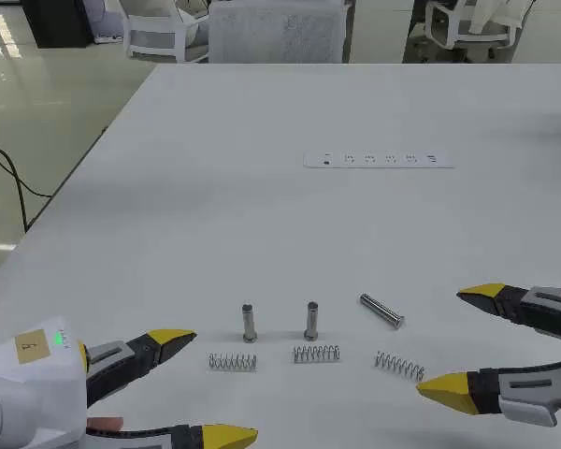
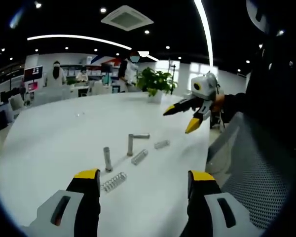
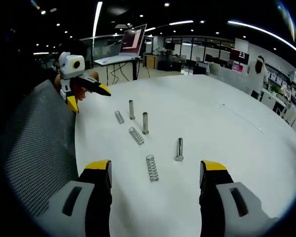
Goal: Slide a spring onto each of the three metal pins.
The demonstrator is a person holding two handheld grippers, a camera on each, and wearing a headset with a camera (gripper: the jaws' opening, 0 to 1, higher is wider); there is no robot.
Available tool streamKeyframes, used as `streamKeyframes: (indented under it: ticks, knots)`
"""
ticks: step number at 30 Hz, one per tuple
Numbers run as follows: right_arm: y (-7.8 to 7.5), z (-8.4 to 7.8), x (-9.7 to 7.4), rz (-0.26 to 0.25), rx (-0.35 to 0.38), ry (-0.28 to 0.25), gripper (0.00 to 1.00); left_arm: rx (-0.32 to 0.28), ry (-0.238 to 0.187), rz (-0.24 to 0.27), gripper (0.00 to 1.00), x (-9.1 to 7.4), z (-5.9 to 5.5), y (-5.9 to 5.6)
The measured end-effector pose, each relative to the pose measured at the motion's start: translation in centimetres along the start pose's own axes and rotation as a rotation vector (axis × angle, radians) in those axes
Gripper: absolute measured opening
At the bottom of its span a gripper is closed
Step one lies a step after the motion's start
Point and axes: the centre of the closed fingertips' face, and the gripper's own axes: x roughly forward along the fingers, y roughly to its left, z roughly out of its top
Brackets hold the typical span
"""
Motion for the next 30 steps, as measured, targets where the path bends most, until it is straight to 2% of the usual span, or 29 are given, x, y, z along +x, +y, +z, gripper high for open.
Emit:
streamKeyframes:
  ticks: [30]
  knots:
    - [-0.24,-0.42,0.39,0.007,0.001,0.018,0.69,-0.001,0.008,-0.003,0.64,0.04,-0.16,-0.02]
